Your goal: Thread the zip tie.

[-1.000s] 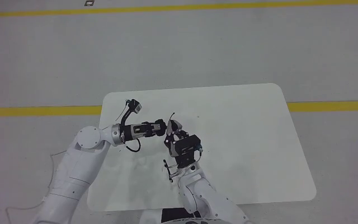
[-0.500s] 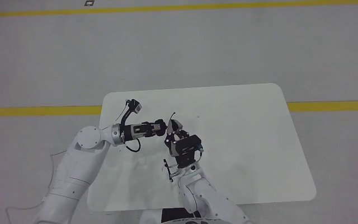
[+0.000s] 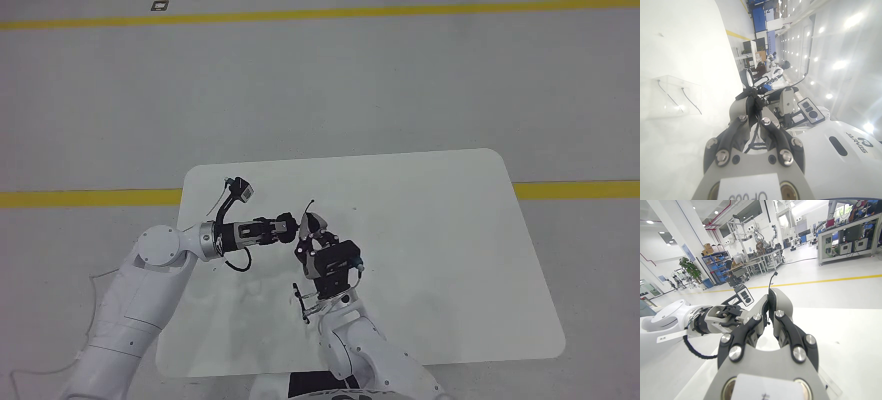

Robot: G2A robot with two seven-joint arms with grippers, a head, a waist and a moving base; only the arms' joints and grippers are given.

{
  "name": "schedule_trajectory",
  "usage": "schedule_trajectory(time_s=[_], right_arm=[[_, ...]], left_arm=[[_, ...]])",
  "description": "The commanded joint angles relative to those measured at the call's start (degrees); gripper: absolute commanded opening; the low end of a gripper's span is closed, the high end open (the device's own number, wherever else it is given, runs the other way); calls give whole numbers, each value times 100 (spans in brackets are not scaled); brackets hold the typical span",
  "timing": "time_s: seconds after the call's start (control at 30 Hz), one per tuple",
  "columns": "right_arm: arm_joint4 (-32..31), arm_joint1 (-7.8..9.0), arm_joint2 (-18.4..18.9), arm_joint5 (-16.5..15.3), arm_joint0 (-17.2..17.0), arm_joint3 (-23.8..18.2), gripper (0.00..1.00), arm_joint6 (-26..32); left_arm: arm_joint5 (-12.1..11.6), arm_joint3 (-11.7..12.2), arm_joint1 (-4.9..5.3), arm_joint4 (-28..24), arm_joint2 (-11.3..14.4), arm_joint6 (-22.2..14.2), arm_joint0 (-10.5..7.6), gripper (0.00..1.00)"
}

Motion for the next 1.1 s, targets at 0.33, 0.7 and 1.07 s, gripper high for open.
schedule_trajectory(time_s=[0.33, 0.7, 1.07], right_arm=[[19, -18, -11, 0, 35, 73, 0, 68], [-17, -23, 2, 0, 20, 47, 0, 104], [-161, 17, 90, 0, -143, -238, 0, 28]], left_arm=[[0, 0, 0, 0, 0, 0, 0, 0], [0, 0, 0, 0, 0, 0, 0, 0], [0, 0, 0, 0, 0, 0, 0, 0]])
